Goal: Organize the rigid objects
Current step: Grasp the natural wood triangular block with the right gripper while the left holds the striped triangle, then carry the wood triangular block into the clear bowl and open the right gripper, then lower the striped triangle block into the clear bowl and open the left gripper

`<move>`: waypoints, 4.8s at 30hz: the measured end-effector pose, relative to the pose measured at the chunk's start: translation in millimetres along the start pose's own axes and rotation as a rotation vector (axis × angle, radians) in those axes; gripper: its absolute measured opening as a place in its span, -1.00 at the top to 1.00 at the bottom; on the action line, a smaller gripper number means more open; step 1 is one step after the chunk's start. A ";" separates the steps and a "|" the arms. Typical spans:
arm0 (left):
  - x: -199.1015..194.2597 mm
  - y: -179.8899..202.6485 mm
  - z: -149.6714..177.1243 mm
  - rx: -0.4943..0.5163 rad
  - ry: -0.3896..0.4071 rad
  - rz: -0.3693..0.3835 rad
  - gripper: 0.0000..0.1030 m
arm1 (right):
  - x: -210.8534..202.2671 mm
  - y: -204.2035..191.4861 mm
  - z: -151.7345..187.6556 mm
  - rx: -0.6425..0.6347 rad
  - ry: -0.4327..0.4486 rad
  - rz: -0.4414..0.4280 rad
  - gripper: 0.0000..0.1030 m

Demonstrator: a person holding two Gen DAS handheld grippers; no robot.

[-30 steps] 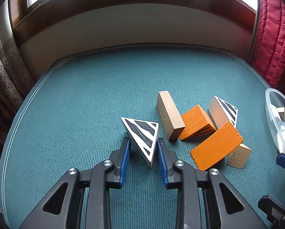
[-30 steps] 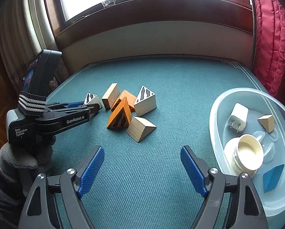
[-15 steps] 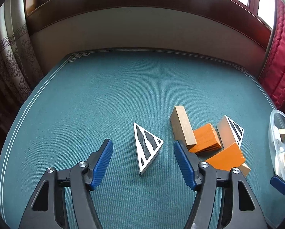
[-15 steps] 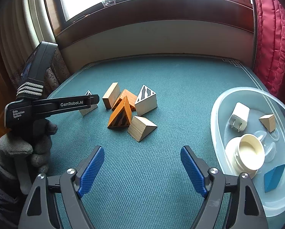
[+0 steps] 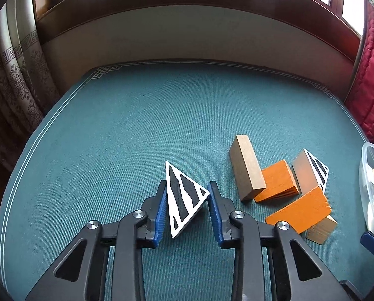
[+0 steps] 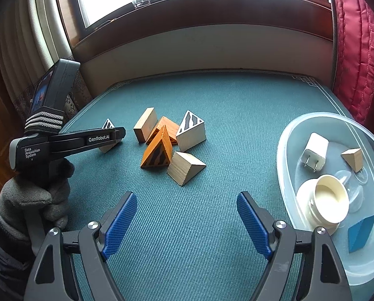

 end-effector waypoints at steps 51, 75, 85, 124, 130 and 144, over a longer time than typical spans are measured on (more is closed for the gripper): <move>-42.9 0.4 -4.5 -0.009 0.067 0.055 0.39 | 12.1 -5.2 -21.6 0.098 -0.020 0.084 0.18; -69.7 44.5 7.0 0.086 0.102 0.148 0.39 | -59.3 56.7 -30.6 0.261 0.160 0.166 0.18; -77.6 60.5 9.8 0.121 0.108 0.169 0.39 | -84.2 111.2 -21.8 0.368 0.194 0.247 0.18; -94.7 184.7 18.5 0.340 0.095 0.248 0.39 | -135.6 185.1 15.0 0.524 0.291 0.364 -0.32; -96.0 219.6 22.1 0.383 0.089 0.286 0.39 | -137.7 184.9 15.9 0.537 0.297 0.359 -0.32; -107.2 290.4 43.7 0.477 0.069 0.414 0.39 | -144.5 189.4 20.3 0.590 0.309 0.380 -0.38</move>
Point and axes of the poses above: each gripper's, at about its wrist camera, not at the fingertips, and x roughly the way its jaws point, y to its right, z to its underside, the point moved 7 cm from there along x, roughly the way its jaws point, and after that the axes turned 1 degree about -y, right-handed, at the moved point
